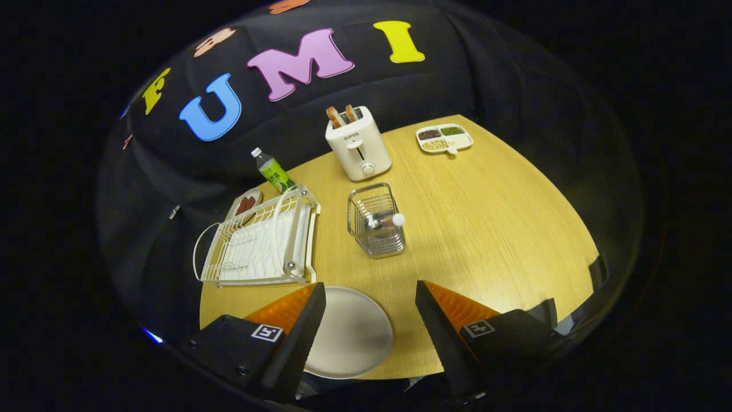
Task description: Take the plate from the dish rack, then take the spoon from the basket and place it into the plate.
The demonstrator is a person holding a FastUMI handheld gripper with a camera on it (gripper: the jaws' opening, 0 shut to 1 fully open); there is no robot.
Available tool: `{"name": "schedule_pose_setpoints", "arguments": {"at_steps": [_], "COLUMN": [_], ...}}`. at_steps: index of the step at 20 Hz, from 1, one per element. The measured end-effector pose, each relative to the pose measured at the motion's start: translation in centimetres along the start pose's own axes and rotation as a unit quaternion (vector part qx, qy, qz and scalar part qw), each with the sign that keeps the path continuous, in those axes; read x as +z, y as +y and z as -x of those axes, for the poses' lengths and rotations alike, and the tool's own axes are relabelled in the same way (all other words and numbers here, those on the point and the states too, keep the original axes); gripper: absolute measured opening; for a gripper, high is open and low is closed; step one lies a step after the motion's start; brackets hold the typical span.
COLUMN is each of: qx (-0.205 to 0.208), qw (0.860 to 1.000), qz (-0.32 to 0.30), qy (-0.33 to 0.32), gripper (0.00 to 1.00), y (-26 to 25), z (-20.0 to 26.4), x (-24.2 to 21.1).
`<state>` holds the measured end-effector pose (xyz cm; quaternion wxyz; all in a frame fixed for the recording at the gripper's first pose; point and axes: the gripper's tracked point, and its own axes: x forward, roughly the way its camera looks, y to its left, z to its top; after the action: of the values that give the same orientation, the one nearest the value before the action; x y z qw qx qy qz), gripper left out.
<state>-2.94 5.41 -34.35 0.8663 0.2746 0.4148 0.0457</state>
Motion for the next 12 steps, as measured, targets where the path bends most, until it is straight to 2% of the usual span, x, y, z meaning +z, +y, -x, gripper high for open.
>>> {"name": "schedule_pose_setpoints", "arguments": {"at_steps": [7, 10, 11, 12], "qx": [0.001, -0.015, -0.018, -0.02], "qw": [0.998, 0.995, 0.994, 0.993], "qz": [0.048, 0.098, 0.111, 0.119], "qy": [-0.036, -0.02, -0.009, 0.0], "gripper": [0.98, 0.96, 0.9, 0.9], "y": [0.0, -1.4, -1.9, -2.1], "z": [-2.1, -4.2, -4.9, -5.6], "x": [5.5, 4.7, 4.1, 3.6]}}
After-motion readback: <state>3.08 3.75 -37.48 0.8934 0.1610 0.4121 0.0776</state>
